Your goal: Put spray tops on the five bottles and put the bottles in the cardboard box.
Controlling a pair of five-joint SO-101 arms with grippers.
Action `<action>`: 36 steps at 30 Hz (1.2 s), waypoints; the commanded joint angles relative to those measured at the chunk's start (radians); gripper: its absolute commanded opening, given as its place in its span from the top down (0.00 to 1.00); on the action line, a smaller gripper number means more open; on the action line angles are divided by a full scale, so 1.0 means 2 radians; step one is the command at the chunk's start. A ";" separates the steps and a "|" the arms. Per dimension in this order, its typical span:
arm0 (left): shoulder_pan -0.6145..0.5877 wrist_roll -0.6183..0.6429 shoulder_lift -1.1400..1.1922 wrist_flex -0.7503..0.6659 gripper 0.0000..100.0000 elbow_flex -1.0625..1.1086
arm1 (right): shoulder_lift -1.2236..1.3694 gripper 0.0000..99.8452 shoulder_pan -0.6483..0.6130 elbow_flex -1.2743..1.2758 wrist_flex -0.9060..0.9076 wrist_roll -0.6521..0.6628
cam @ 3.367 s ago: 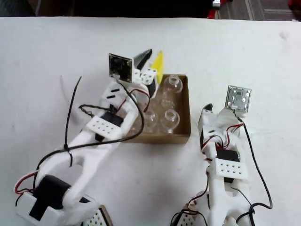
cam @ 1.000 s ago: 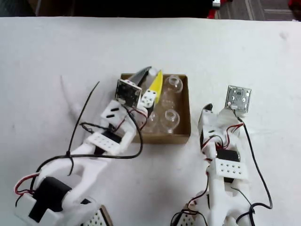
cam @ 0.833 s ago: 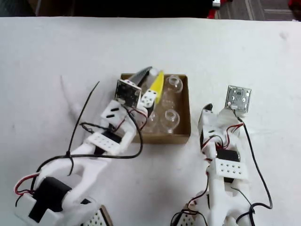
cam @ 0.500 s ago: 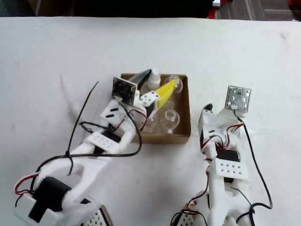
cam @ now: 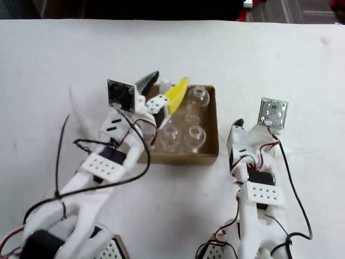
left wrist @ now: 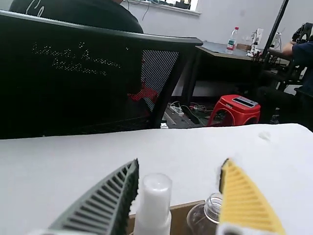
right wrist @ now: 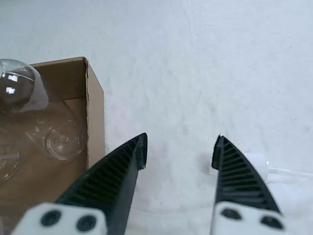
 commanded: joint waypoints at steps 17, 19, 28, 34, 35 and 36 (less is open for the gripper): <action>-0.284 -0.051 -0.224 0.748 0.76 -0.325 | -0.003 0.80 0.004 -0.004 -0.007 0.006; -0.334 -0.107 -0.223 0.783 0.76 -0.325 | -0.003 0.80 0.004 -0.004 -0.007 0.006; -0.358 -0.516 -0.222 0.788 0.76 -0.221 | -0.003 0.80 0.004 -0.004 -0.007 0.006; -0.303 -0.691 -0.222 0.666 0.76 -0.108 | -0.003 0.80 0.004 -0.003 -0.007 0.006; -0.300 -0.694 -0.221 0.628 0.76 -0.087 | -0.002 0.80 0.004 -0.003 -0.007 0.006; -0.300 -0.698 -0.221 0.594 0.76 -0.068 | -0.002 0.80 0.004 -0.003 -0.007 0.008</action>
